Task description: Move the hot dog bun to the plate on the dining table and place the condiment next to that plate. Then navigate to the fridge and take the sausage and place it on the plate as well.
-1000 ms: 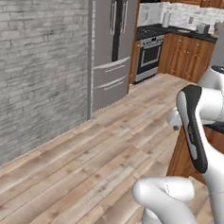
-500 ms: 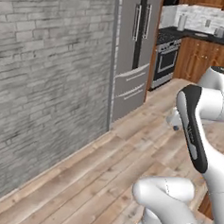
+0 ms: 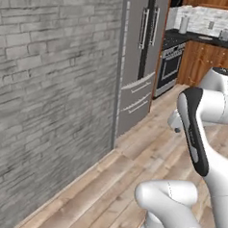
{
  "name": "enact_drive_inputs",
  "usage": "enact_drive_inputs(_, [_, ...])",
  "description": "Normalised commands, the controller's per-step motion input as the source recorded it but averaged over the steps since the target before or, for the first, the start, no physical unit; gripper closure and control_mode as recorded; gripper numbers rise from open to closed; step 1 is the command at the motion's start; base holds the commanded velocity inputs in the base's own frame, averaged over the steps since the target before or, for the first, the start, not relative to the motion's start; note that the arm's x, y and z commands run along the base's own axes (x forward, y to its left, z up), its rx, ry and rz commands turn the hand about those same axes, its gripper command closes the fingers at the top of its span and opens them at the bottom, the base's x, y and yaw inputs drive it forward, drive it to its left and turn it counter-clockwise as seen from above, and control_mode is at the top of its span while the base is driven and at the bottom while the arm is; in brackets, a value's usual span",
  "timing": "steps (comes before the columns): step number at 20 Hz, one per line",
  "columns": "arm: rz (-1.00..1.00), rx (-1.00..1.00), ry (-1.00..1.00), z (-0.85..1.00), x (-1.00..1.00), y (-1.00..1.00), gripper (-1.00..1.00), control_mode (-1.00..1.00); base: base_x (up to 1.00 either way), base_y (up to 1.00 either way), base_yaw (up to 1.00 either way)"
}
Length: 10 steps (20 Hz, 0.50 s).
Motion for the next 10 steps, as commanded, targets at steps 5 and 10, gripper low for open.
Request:
enact_drive_inputs(5, [0.0, 0.0, 0.0, 0.0, 0.0, 0.0, -1.0, 1.0, 1.0, -0.22, -0.28])
enact_drive_inputs(10, [0.0, 0.0, 0.0, 0.0, 0.0, 0.0, -1.0, 1.0, 1.0, -0.19, -0.27])
